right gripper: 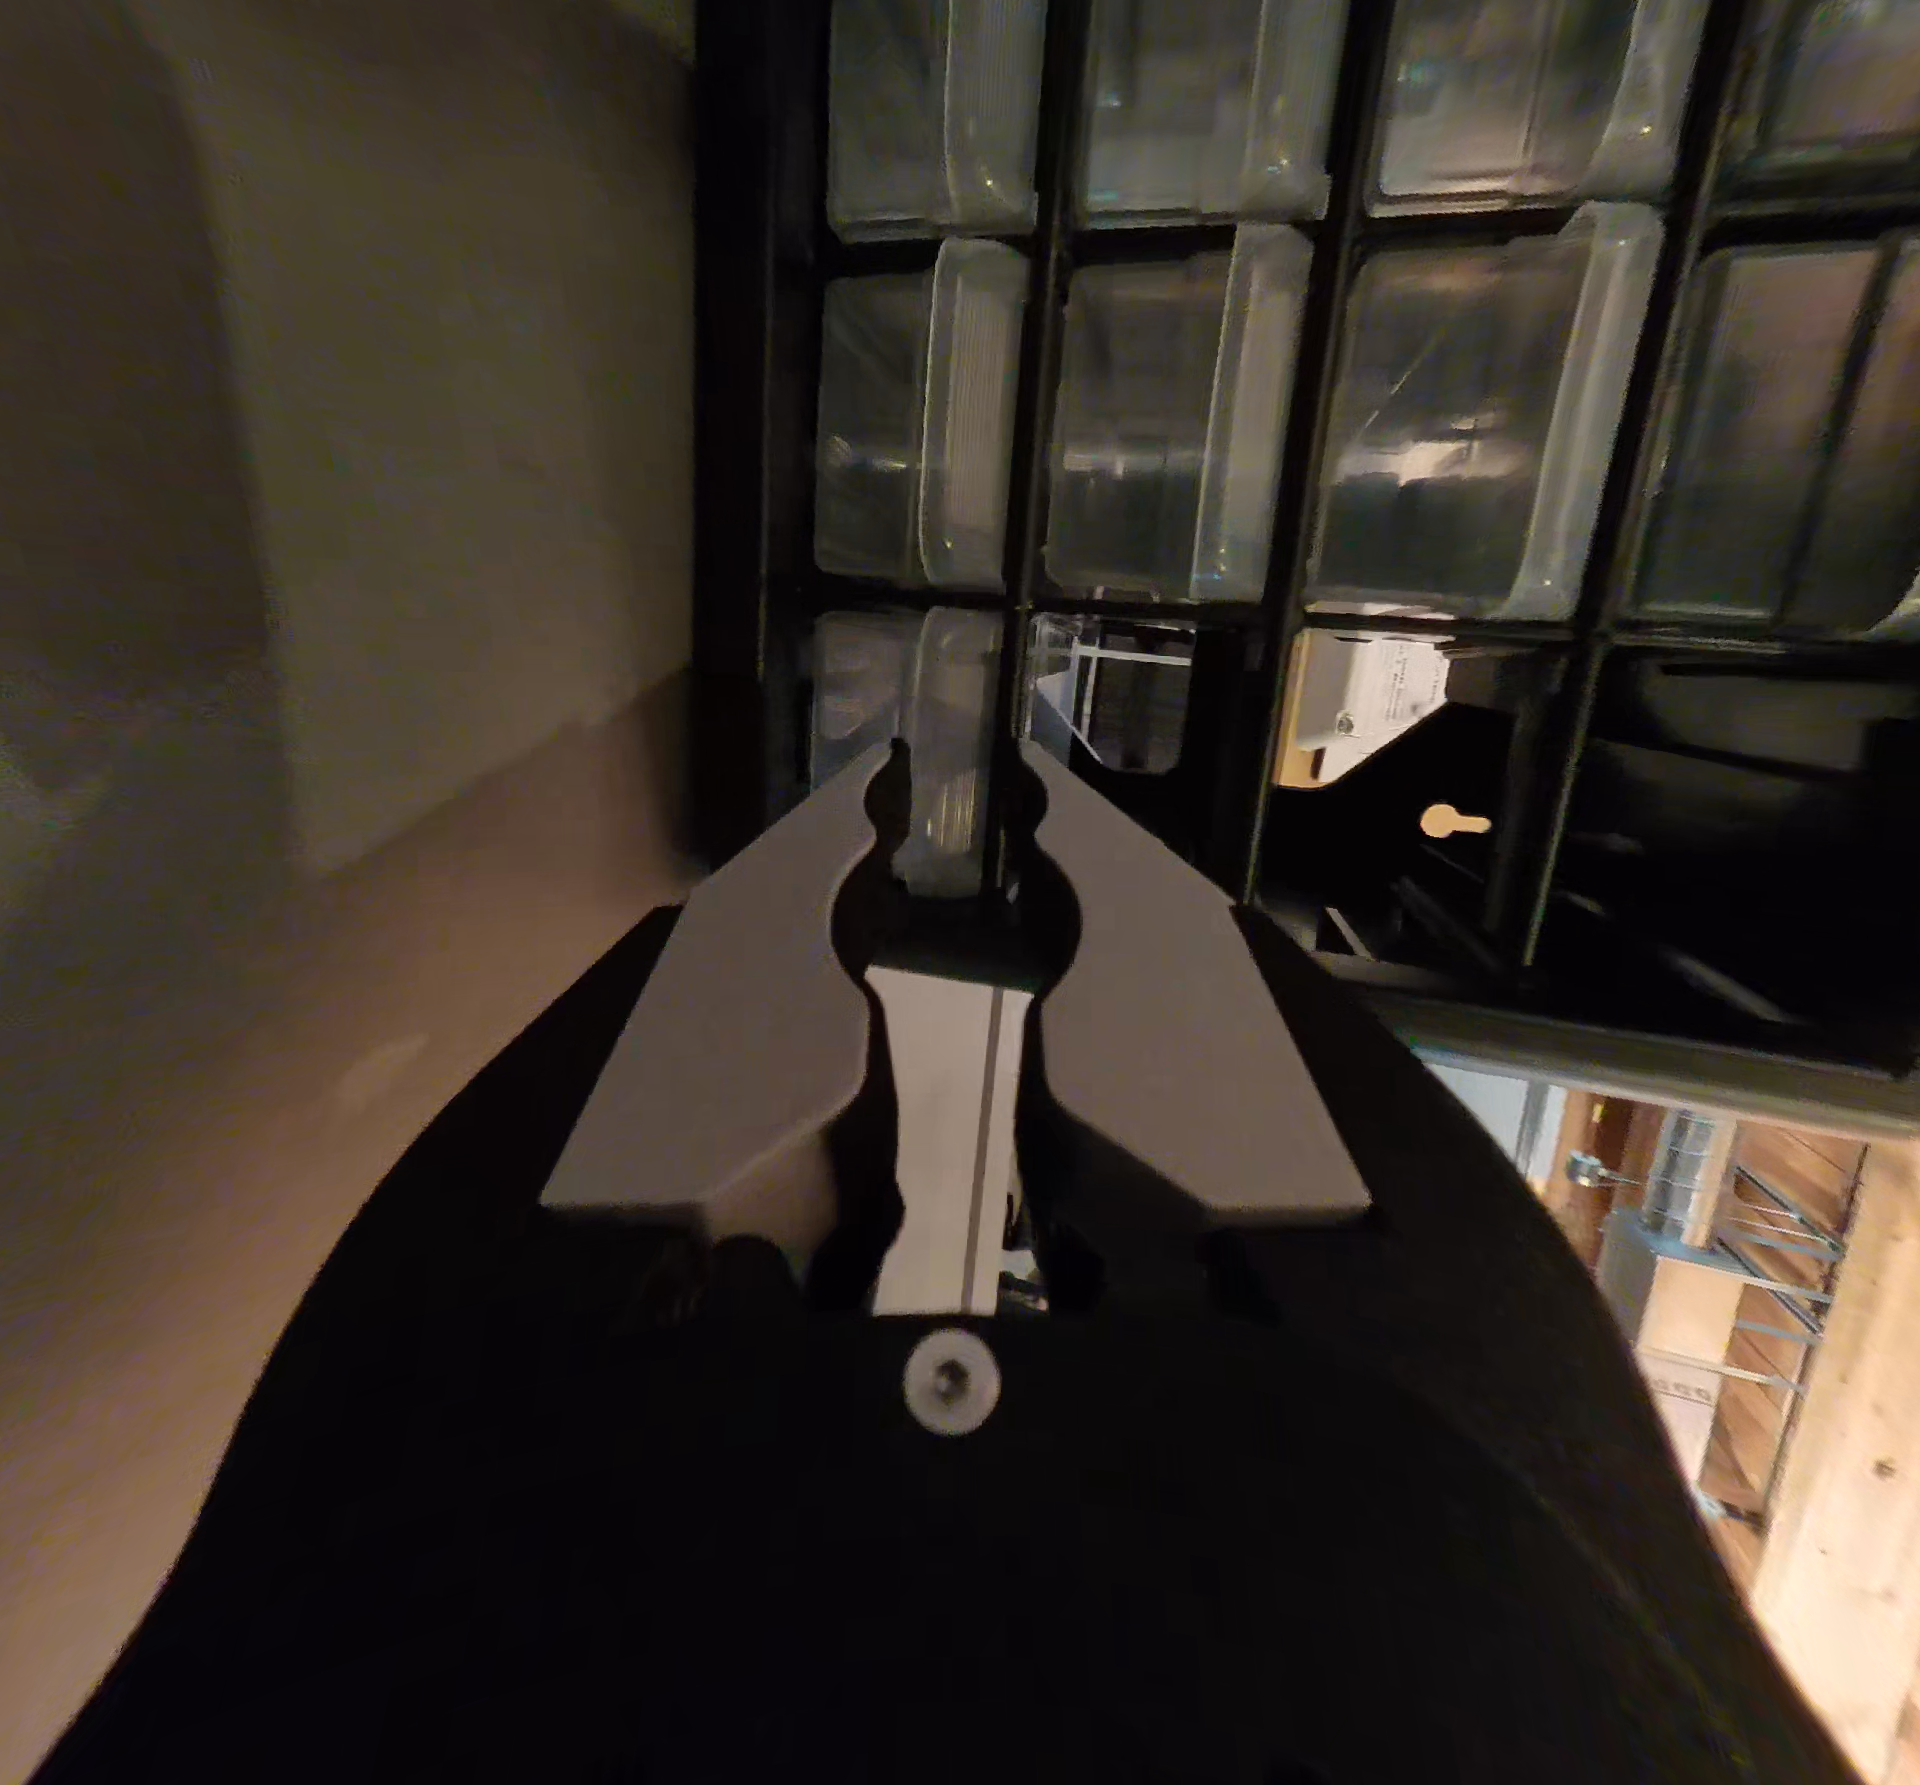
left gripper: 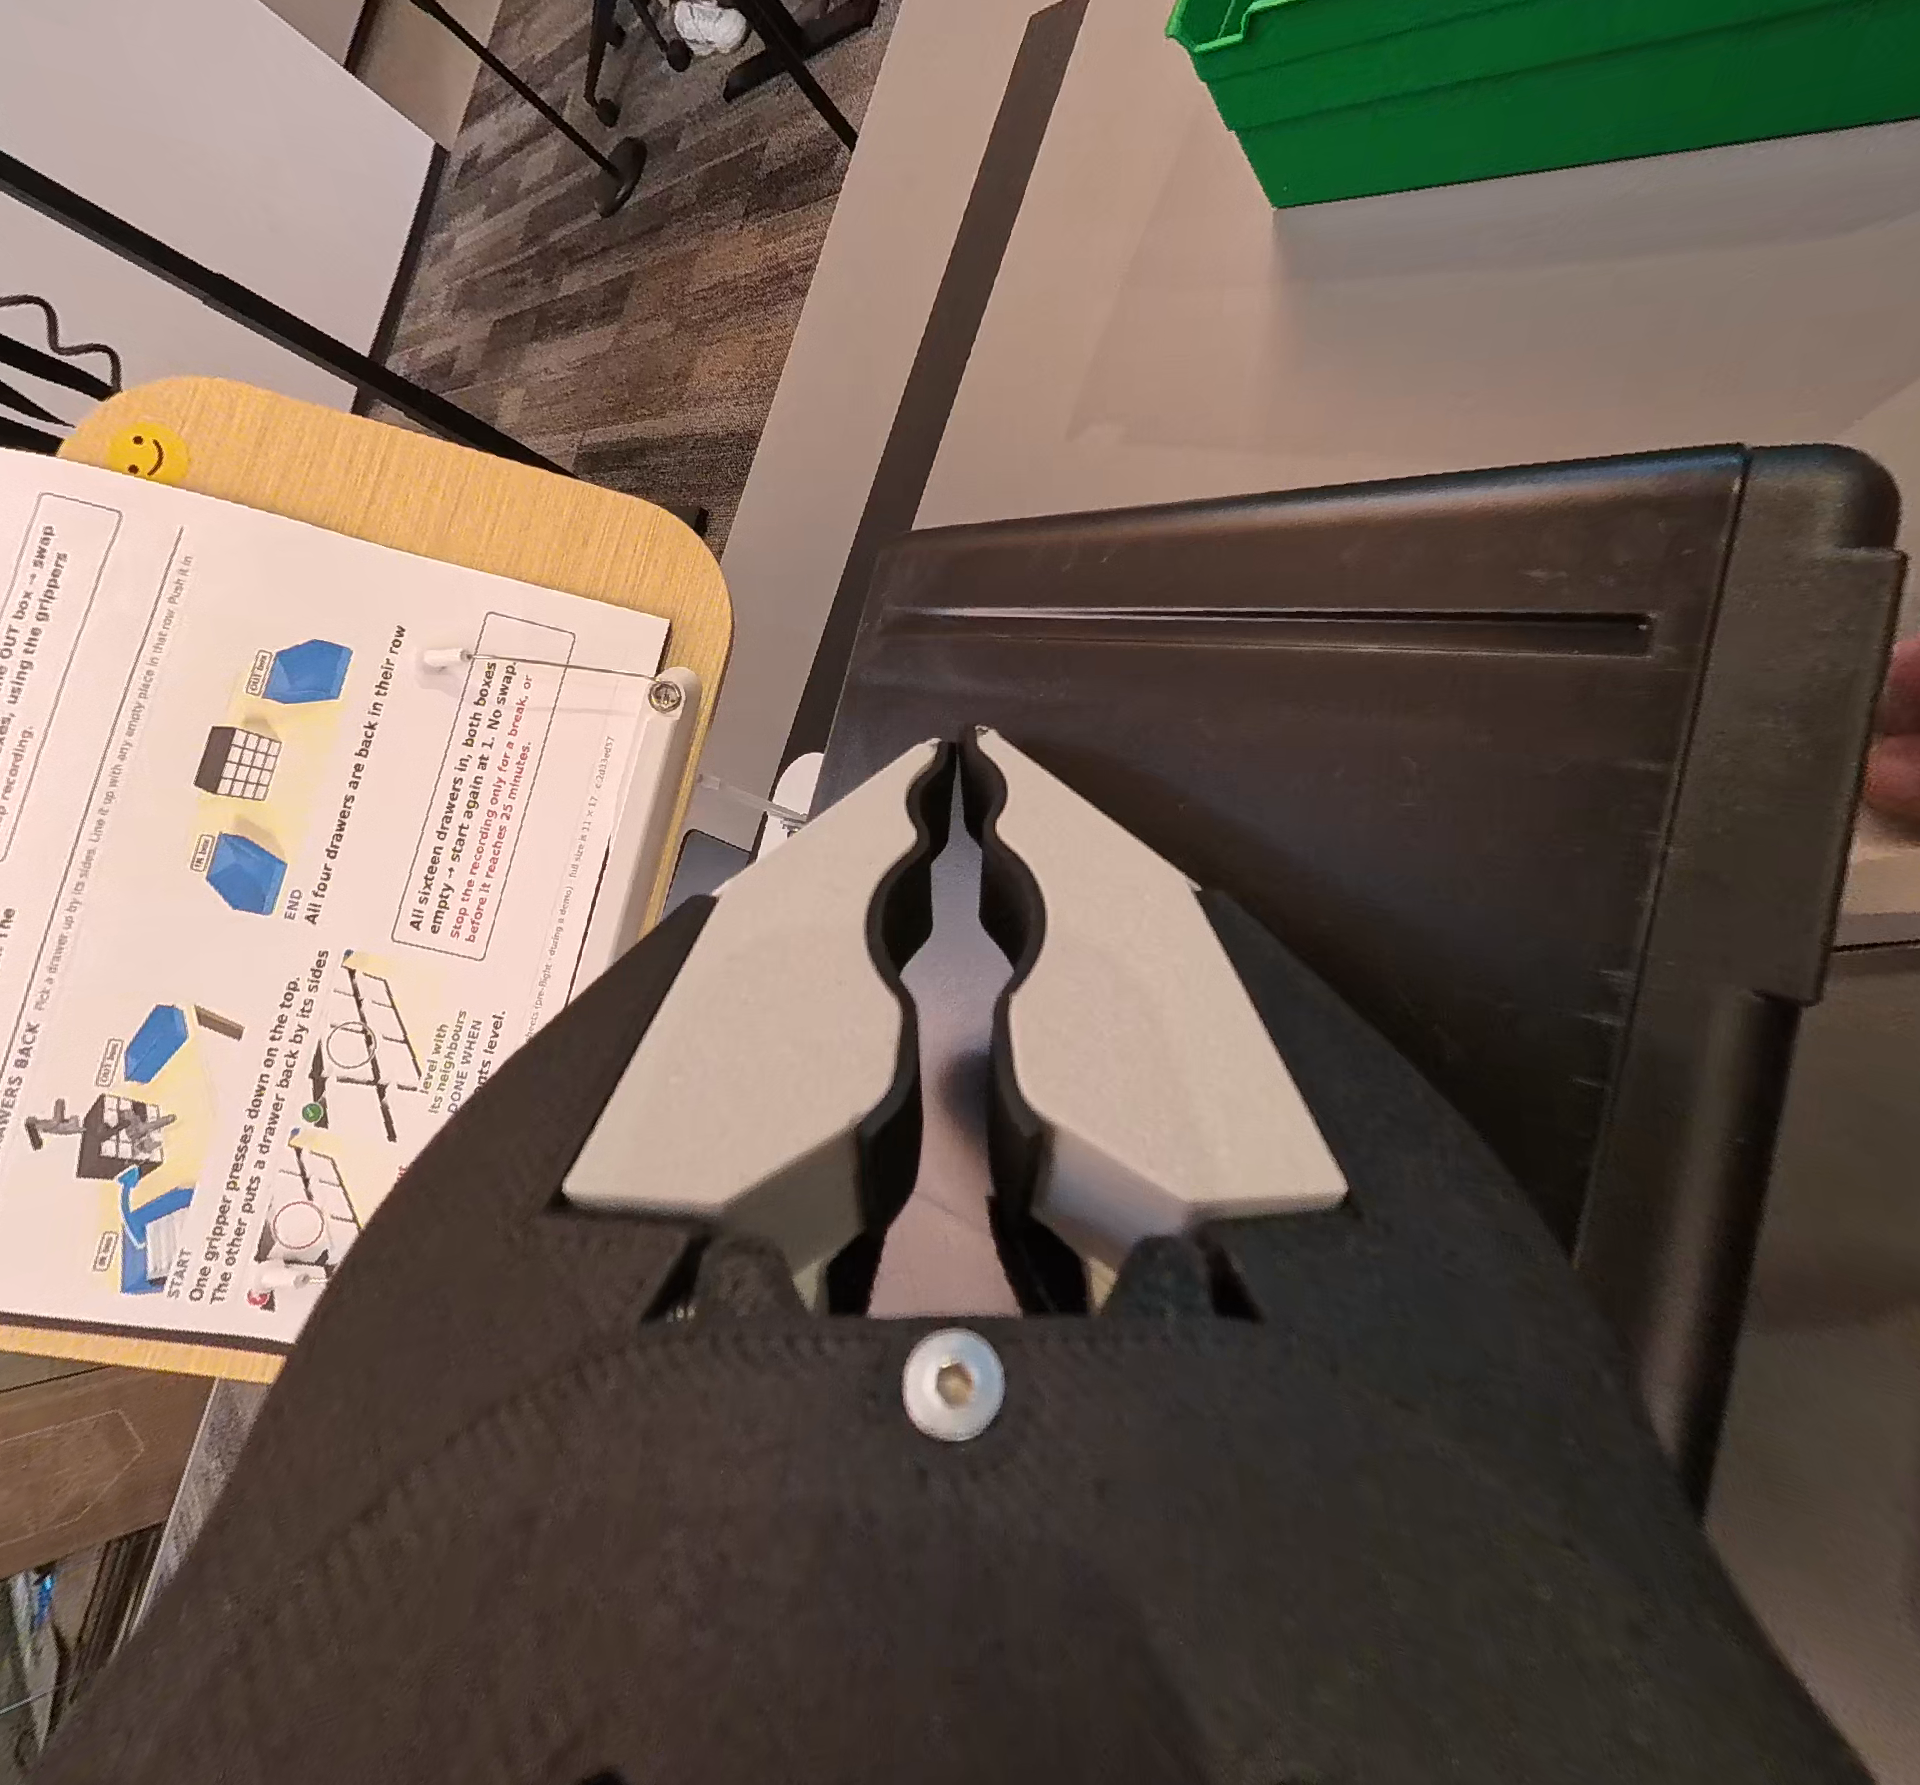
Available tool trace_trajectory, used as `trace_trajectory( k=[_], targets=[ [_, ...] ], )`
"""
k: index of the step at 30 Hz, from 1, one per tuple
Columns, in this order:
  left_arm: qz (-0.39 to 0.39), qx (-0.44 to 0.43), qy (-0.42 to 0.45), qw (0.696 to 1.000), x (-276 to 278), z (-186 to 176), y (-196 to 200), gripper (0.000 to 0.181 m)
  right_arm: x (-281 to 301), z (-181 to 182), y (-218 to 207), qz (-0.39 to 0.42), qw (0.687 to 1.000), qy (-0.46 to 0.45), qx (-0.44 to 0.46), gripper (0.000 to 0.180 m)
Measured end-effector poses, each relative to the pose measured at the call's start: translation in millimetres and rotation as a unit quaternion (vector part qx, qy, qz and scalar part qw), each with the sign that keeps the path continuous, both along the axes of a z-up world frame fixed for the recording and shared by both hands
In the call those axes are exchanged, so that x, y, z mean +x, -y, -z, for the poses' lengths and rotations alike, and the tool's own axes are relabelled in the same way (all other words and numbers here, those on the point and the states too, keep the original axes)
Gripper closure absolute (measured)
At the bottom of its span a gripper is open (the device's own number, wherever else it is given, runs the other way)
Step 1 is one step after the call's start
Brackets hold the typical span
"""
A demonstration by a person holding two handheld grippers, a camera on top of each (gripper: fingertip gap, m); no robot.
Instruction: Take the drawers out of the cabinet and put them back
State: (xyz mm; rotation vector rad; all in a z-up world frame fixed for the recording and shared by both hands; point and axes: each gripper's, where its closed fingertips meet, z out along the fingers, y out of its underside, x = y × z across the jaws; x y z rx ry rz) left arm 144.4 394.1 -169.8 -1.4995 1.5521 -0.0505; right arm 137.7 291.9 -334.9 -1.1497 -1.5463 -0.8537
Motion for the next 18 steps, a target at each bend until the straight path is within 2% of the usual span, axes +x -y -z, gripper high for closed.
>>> trace_trajectory(
  k=[1,9,18],
  targets=[
    [0.000,0.000,0.000,1.000,0.1,0.0,-0.1,0.181,0.2,2.2,1.3,-0.001,1.000,0.000,-0.010,0.170],
    [0.000,0.000,0.000,1.000,0.1,0.0,-0.2,0.181,-1.1,2.3,43.4,-0.004,0.997,-0.022,-0.071,0.171],
    [0.000,0.000,0.000,1.000,0.0,-0.1,-0.3,0.181,-3.2,-0.8,98.7,-0.002,0.996,-0.029,-0.088,0.172]
  ],
)
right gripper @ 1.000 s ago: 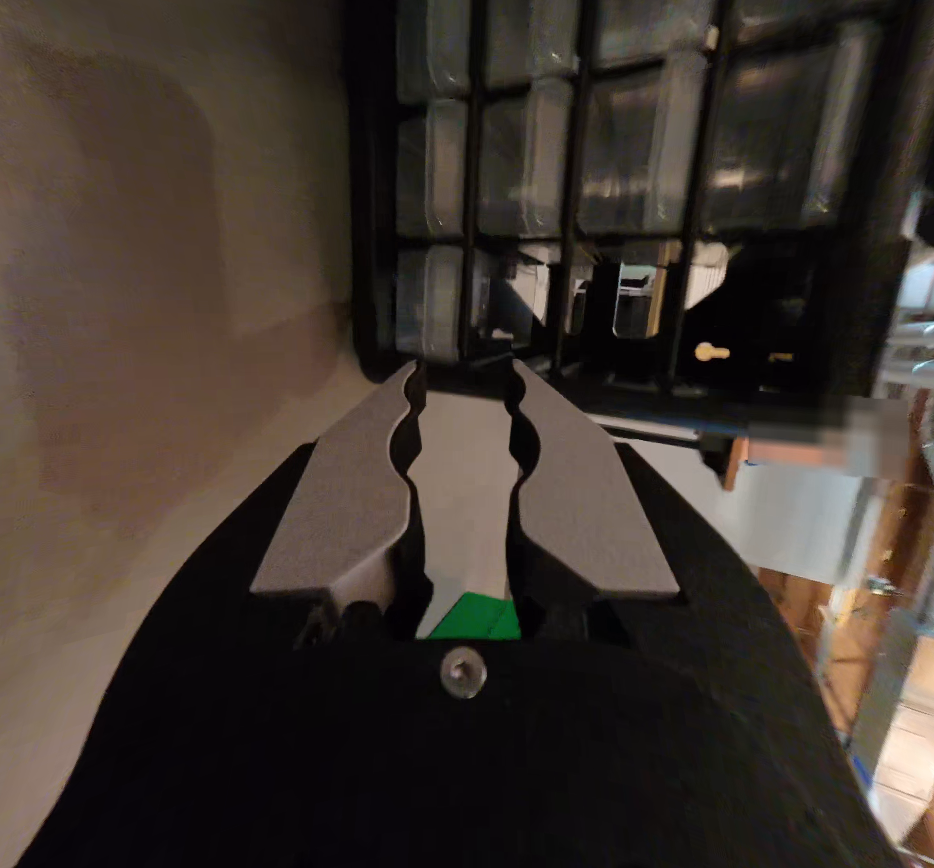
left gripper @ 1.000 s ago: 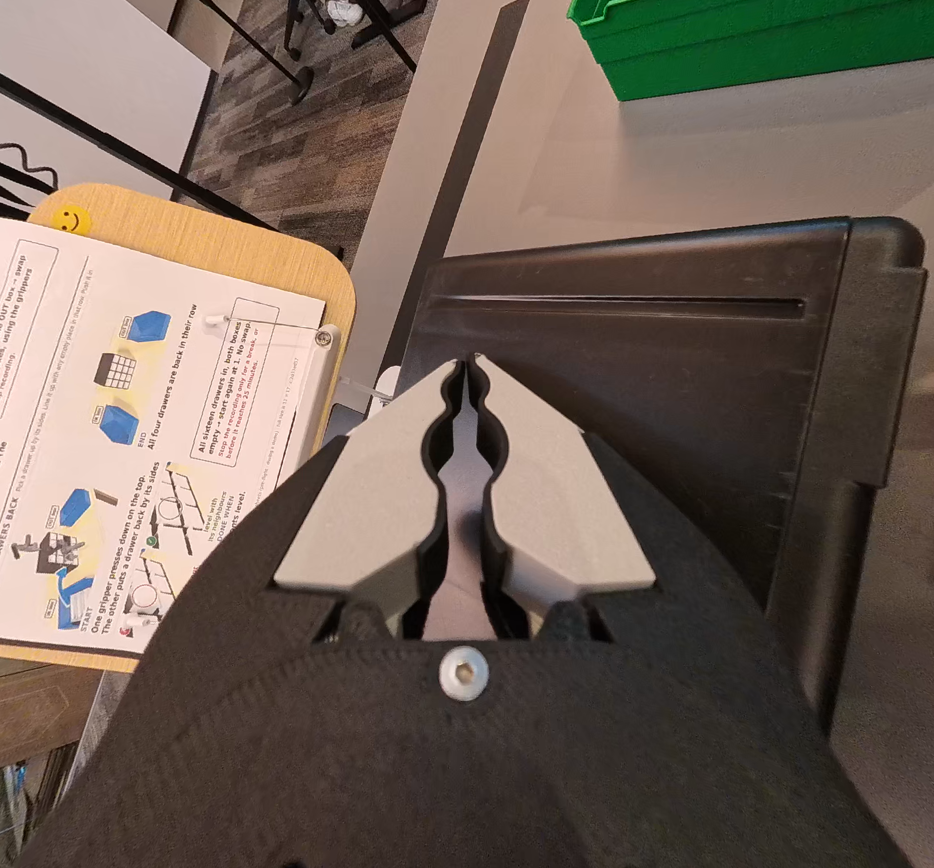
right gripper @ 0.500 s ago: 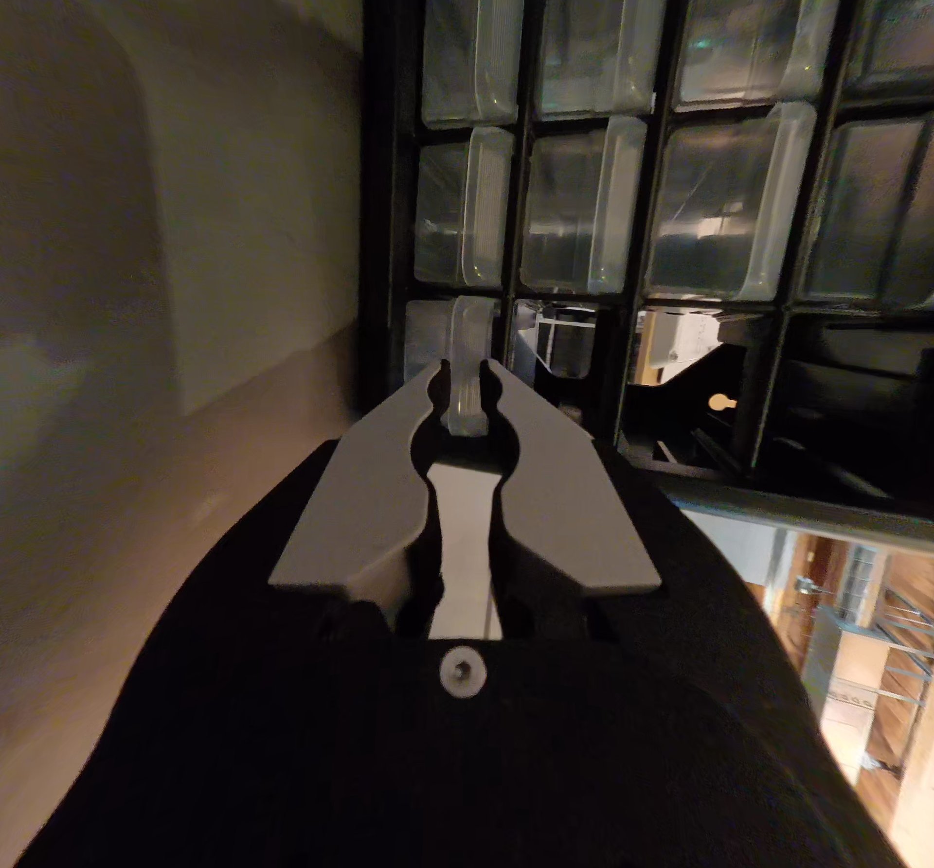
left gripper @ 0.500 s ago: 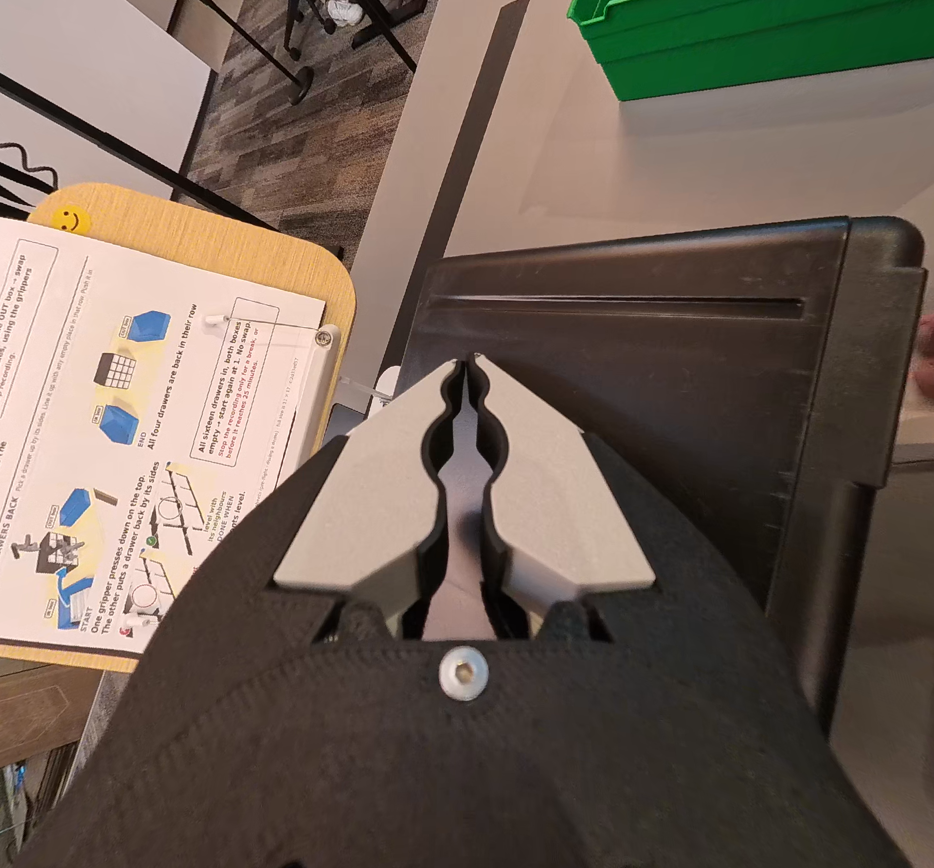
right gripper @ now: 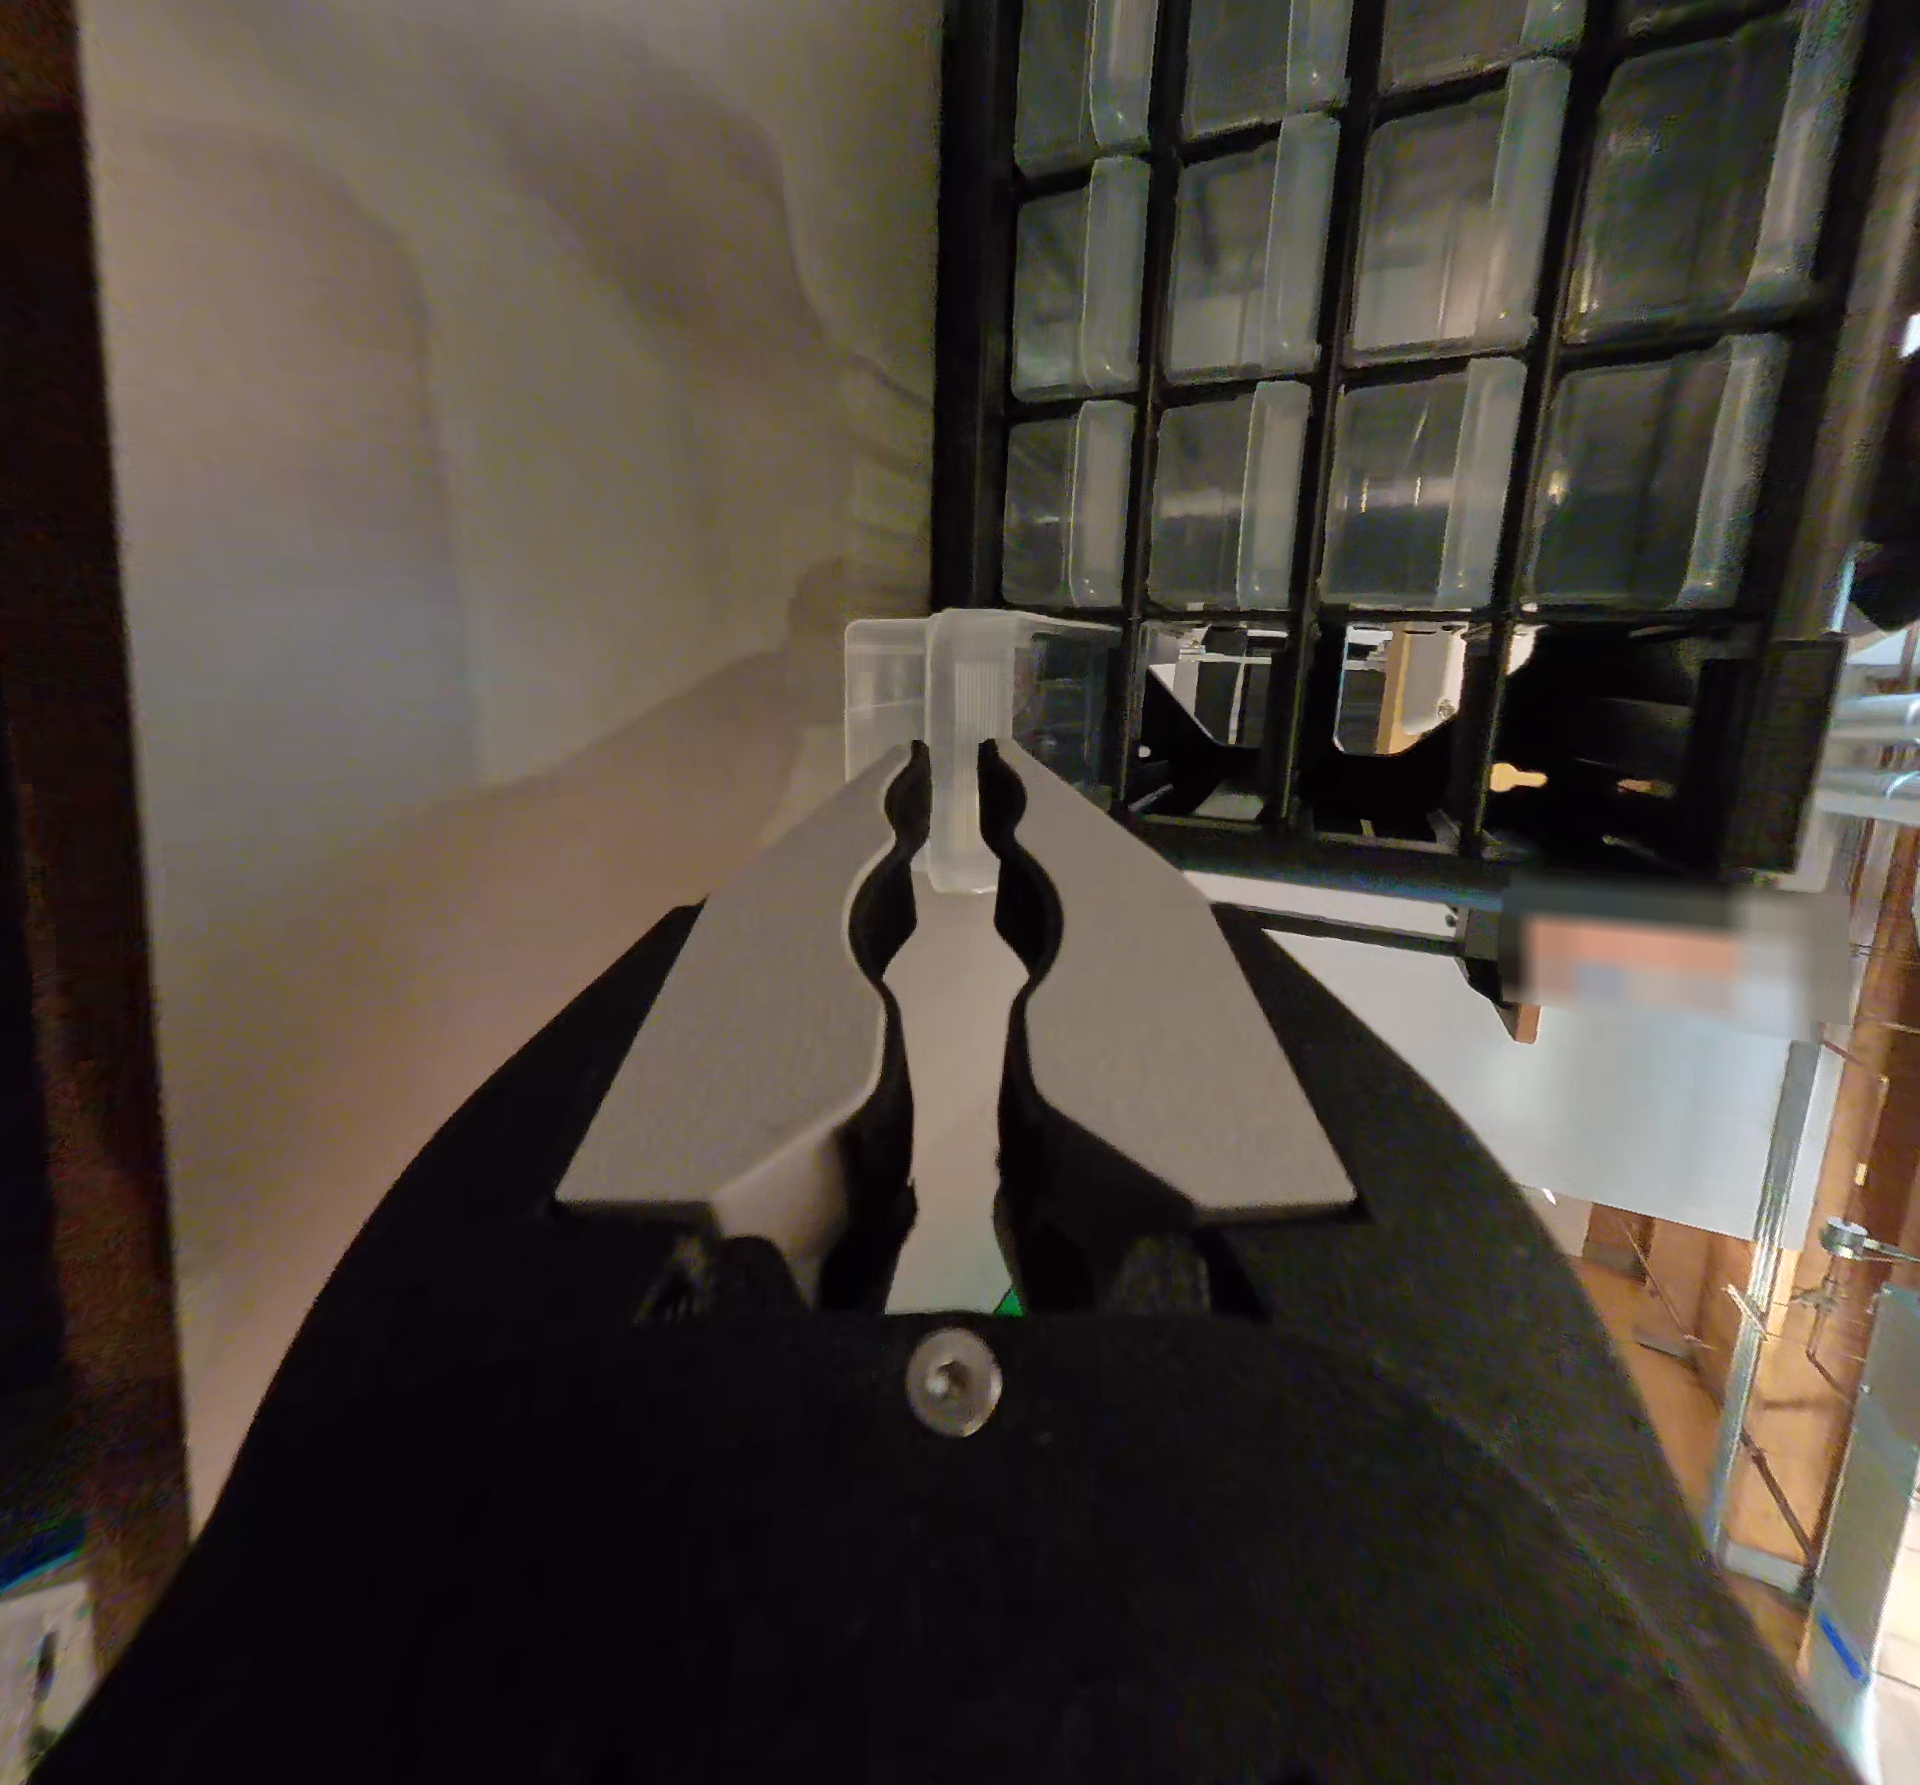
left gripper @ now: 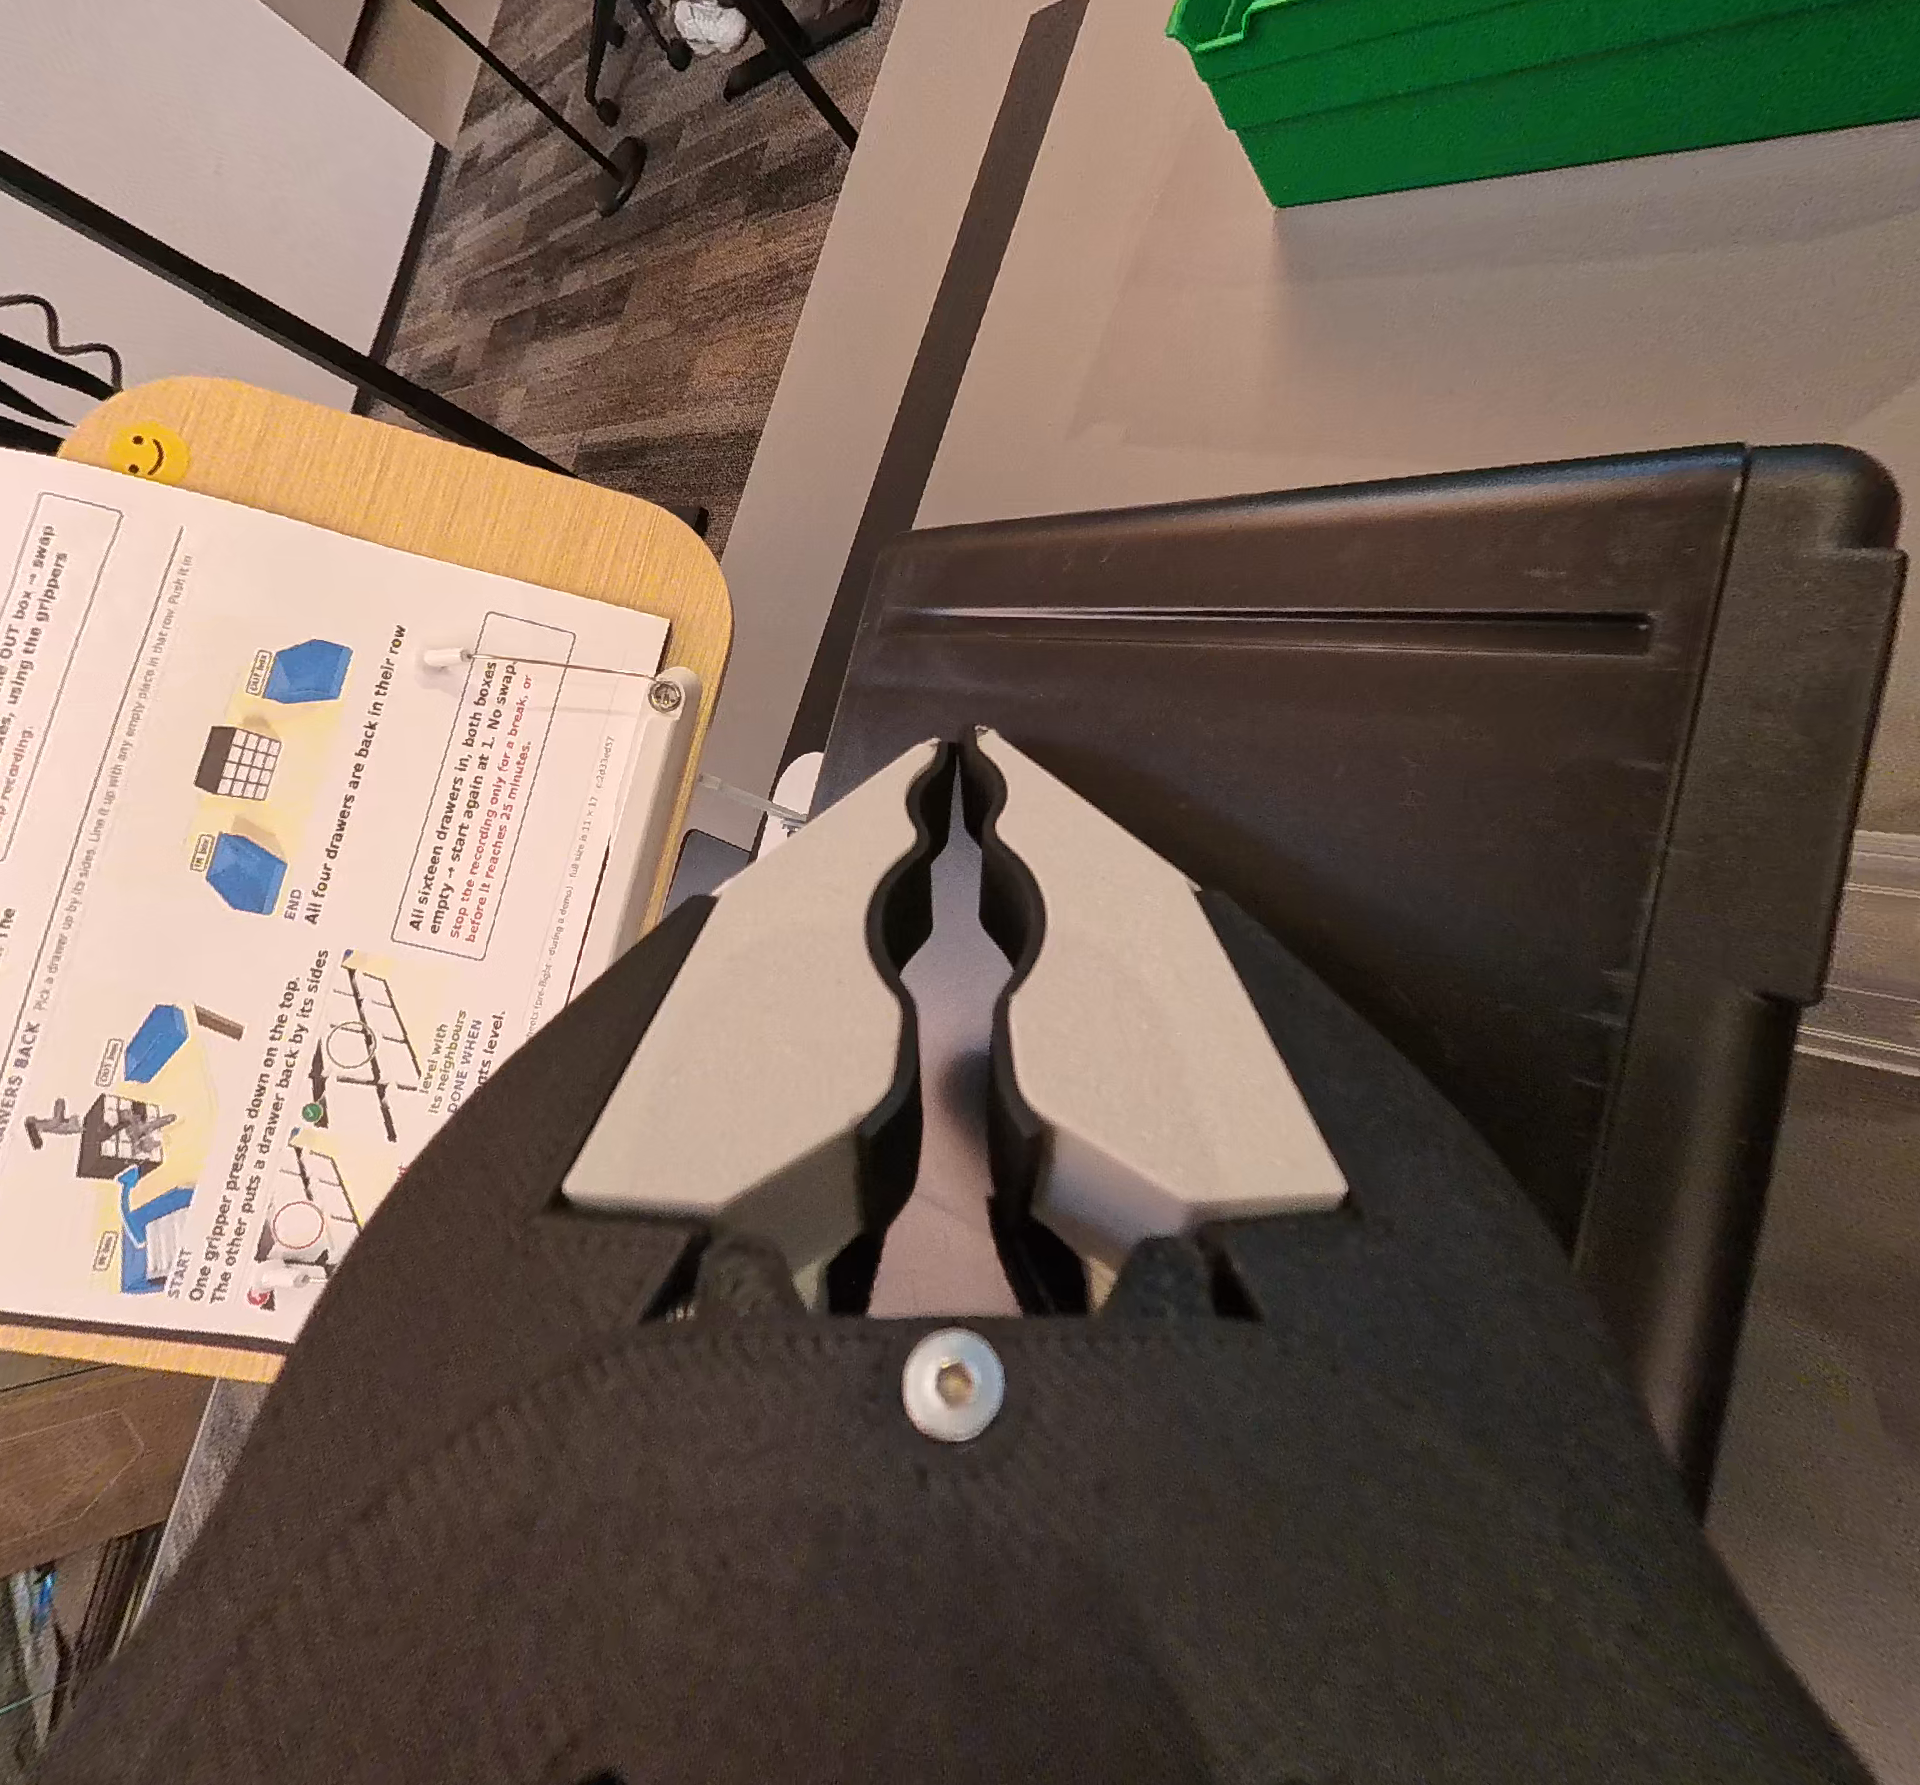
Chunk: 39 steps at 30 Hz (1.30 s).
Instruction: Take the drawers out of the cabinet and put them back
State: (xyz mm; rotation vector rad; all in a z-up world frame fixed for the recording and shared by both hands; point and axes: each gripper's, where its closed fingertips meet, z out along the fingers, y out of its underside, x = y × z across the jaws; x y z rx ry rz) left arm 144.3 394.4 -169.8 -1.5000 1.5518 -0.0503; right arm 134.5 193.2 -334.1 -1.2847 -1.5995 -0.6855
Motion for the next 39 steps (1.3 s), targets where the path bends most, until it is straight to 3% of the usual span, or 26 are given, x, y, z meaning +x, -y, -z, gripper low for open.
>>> trace_trajectory(
  k=[17,35,39],
  targets=[
    [0.000,-0.001,0.000,1.000,-0.1,-0.2,-0.2,0.181,-14.0,-13.4,36.6,-0.008,0.999,-0.032,-0.025,0.174],
    [0.000,0.000,0.000,1.000,-0.1,0.0,-0.3,0.181,62.0,-88.5,16.0,0.059,0.995,-0.049,0.058,0.180],
    [0.000,0.001,0.000,1.000,0.0,0.0,-0.1,0.181,84.9,-83.8,24.7,0.073,0.996,-0.042,0.038,0.179]
  ],
)
